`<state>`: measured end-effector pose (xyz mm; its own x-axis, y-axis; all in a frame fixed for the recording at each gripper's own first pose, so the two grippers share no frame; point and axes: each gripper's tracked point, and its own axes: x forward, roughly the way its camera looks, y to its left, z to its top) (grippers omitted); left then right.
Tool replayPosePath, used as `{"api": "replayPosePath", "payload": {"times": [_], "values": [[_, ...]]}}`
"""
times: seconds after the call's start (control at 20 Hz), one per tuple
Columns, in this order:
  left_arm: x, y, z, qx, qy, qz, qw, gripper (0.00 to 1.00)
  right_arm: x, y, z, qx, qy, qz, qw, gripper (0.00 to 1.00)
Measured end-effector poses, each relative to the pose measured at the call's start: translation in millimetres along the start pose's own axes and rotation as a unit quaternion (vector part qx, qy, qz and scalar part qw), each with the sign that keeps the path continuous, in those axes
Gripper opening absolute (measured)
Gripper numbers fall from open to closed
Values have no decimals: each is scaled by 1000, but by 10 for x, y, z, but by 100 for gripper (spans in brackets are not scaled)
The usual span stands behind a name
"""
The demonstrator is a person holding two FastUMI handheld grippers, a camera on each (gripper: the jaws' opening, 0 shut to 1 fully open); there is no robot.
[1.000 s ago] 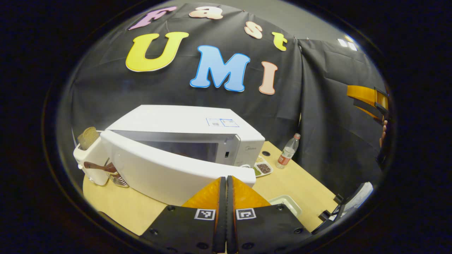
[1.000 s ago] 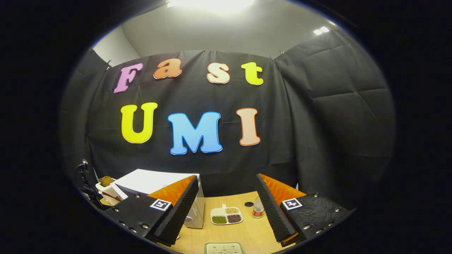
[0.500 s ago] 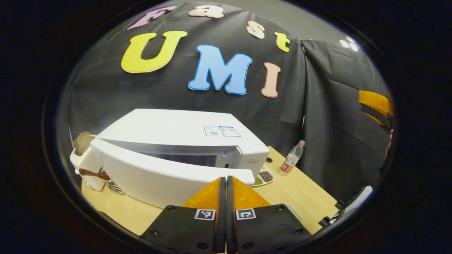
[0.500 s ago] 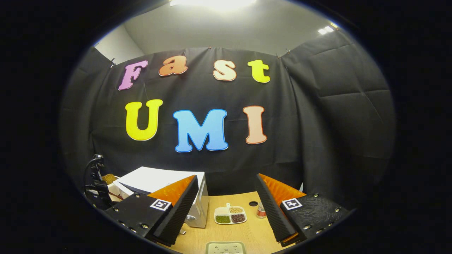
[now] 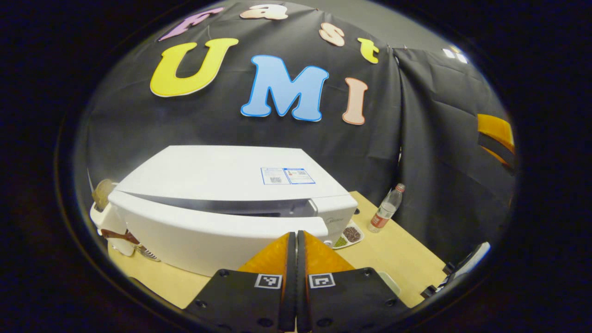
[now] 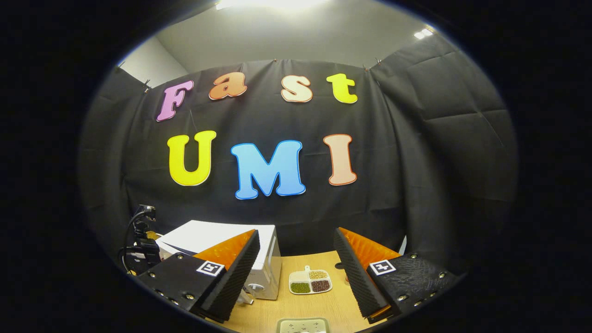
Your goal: Open the microwave oven with the left hand, put the food in, and close the microwave oven.
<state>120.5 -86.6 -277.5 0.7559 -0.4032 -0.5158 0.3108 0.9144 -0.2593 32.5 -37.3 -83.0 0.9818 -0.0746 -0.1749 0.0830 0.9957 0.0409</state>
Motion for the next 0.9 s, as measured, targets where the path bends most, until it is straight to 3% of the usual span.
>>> {"api": "replayPosePath", "payload": {"times": [0.5, 0.9], "values": [[212, 25, 96, -20, -4, 6, 1000, 7, 16, -254, 20, 4, 0, -30, 1000, 98], [233, 14, 104, 8, -7, 18, 1000, 7, 41, -233, 2, -9, 3, -24, 1000, 98]]}}
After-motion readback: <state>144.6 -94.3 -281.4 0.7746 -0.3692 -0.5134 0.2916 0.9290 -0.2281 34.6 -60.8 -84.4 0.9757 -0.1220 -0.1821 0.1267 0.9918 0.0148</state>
